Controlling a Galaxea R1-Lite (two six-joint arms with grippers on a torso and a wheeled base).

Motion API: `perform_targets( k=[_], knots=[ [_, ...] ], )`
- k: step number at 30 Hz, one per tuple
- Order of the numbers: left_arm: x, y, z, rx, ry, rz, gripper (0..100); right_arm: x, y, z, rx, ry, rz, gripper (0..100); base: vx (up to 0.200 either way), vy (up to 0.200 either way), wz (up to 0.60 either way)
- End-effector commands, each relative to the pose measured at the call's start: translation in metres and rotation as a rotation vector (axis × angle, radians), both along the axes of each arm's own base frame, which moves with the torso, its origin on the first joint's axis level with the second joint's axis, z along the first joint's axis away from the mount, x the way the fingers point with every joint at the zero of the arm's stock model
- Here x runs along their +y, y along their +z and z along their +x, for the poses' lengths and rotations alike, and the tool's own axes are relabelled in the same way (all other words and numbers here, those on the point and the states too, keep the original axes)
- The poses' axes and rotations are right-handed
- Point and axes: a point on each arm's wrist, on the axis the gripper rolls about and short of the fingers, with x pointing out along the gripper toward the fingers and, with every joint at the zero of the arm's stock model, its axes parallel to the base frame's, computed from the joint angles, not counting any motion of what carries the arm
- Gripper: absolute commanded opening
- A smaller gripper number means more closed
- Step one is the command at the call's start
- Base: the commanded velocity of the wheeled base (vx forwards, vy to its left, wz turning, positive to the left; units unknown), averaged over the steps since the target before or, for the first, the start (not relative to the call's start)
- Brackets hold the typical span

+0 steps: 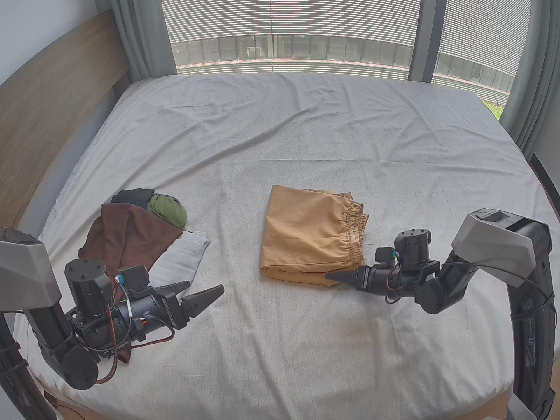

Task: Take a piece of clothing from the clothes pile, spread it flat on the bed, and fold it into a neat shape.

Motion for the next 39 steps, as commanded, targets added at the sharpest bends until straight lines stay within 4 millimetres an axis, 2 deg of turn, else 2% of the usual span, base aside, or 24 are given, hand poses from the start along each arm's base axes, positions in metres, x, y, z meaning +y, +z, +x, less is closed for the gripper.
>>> perform_targets(
  k=[1,4,6,11,14,17,19,22,23,27,29,34,39],
  knots=[
    [0.0,0.002,0.0,-0.008,0.0,-0.003,100,0.001,0.007,-0.037,0.049,0.048,-0.043,100,0.0,0.0,0.0],
    [0.0,0.002,0.0,-0.01,0.0,-0.004,100,0.008,0.013,-0.059,0.063,0.092,-0.06,100,0.0,0.0,0.0],
    [0.0,0.003,0.0,-0.011,0.0,-0.004,100,0.011,0.018,-0.064,0.057,0.105,-0.058,100,0.0,0.0,0.0],
    [0.0,0.003,0.0,-0.013,0.0,-0.004,100,0.025,0.065,-0.072,-0.055,0.156,0.014,100,0.0,0.0,0.0],
    [0.0,0.003,0.001,-0.016,0.002,-0.005,100,0.029,0.095,-0.061,-0.114,0.155,0.094,100,0.0,0.0,0.0],
    [0.0,0.004,0.002,-0.018,0.004,-0.007,100,0.031,0.11,-0.046,-0.158,0.133,0.134,100,0.0,0.0,0.0],
    [0.001,0.004,0.002,-0.019,0.005,-0.008,100,0.026,0.123,-0.028,-0.2,0.099,0.159,100,0.0,0.0,0.0],
    [0.001,0.004,0.002,-0.021,0.008,-0.008,100,0.019,0.113,-0.011,-0.183,0.066,0.157,100,0.0,0.0,0.0],
    [0.001,0.004,0.002,-0.021,0.008,-0.008,100,0.019,0.103,-0.001,-0.169,0.053,0.15,100,0.0,0.0,0.0],
    [0.001,0.004,0.002,-0.019,0.008,-0.008,100,0.014,0.078,0.015,-0.134,0.028,0.138,100,0.0,0.0,0.0],
    [0.001,0.004,0.002,-0.018,0.009,-0.009,100,0.014,0.057,0.022,-0.104,0.019,0.125,100,0.0,0.0,0.0],
    [0.001,0.003,0.002,-0.015,0.007,-0.008,100,0.005,0.035,0.027,-0.07,-0.003,0.107,100,0.0,0.0,0.0],
    [0.001,0.003,0.003,-0.012,0.007,-0.008,100,-0.004,0.028,0.029,-0.057,-0.027,0.101,100,0.0,0.0,0.0]
  ],
)
